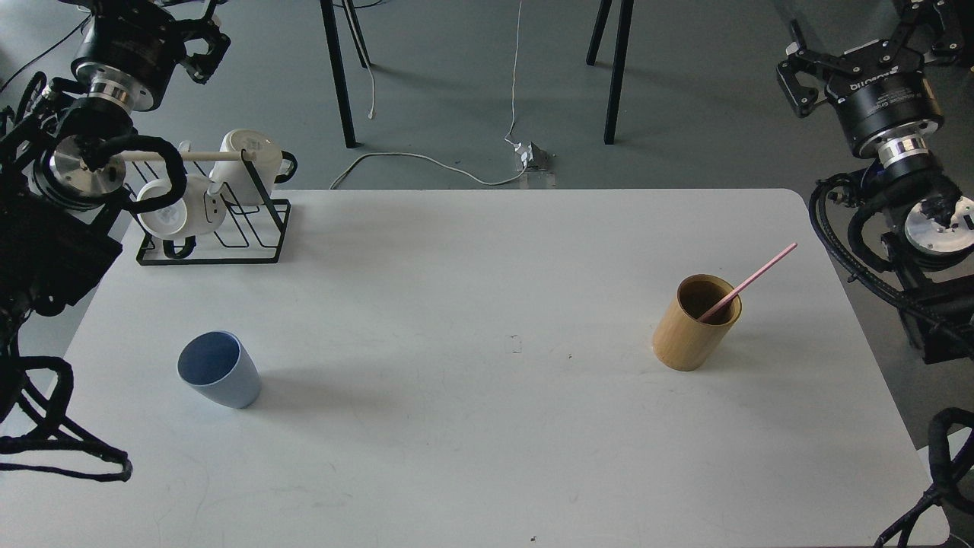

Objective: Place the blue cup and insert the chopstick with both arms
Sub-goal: 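Move the left gripper down from the rack toward the blue cup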

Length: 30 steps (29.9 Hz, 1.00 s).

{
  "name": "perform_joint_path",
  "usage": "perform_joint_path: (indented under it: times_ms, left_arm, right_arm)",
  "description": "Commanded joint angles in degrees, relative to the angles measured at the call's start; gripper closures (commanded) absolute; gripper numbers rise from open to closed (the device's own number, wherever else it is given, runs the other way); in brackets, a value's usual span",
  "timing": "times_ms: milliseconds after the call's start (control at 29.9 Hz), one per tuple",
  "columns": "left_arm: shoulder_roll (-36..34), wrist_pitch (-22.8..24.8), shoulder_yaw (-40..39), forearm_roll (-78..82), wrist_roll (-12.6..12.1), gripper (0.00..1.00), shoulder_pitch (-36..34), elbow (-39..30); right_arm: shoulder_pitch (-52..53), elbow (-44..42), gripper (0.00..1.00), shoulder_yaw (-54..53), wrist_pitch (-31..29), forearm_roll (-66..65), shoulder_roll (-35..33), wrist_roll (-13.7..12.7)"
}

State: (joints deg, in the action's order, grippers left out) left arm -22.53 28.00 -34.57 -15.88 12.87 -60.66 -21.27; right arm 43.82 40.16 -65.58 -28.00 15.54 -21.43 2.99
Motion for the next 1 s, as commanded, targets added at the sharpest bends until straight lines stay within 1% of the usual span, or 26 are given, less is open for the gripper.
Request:
perform_joint_path:
  times_ms: [0, 201, 334, 502, 602, 669, 802, 970]
  left_arm:
    - [-0.06, 0.00, 0.12, 0.06, 0.14, 0.01, 0.01, 0.00]
    - [-0.93, 0.00, 0.38, 0.06, -0.21, 0.01, -0.07, 0.00]
    - [-2.25, 0.00, 2.13, 1.99, 0.22, 0.01, 0.19, -1.48]
    - [-6.29, 0.00, 5.48, 13.31, 0.14, 0.01, -0.51, -5.87]
    - [-10.59, 0.00, 5.65, 20.61, 0.05, 0.01, -0.51, -12.10]
    - [-14.45, 0.00, 5.65, 25.18, 0.05, 0.01, -0.16, -18.16]
    - [-24.38, 0.00, 7.14, 37.99, 0.05, 0.01, 0.80, -32.74]
    - [-34.76, 0.00, 8.55, 57.06, 0.05, 0.01, 1.86, -46.73]
  right_arm:
    - [-1.10, 0.27, 0.01, 0.45, 0.00, -0.08, -1.41, -0.09]
    - [-1.98, 0.27, 0.01, 0.63, 0.00, -0.16, -3.44, -0.01]
    - [-1.98, 0.80, 0.01, -0.07, 0.00, -0.08, -4.23, -0.01]
    - [-1.98, 2.20, 0.01, -0.16, 0.00, -0.08, -5.02, -0.09]
    - [-1.89, 2.64, 0.01, 0.45, 0.00, -0.16, -4.93, -0.01]
    - [-1.89, 3.78, 0.01, 0.45, 0.00, -0.16, -4.49, -0.09]
    - [-1.89, 5.63, 0.01, 0.45, 0.00, -0.16, -3.97, -0.01]
    - [-1.98, 6.42, 0.01, 0.10, 0.00, -0.16, -3.18, -0.01]
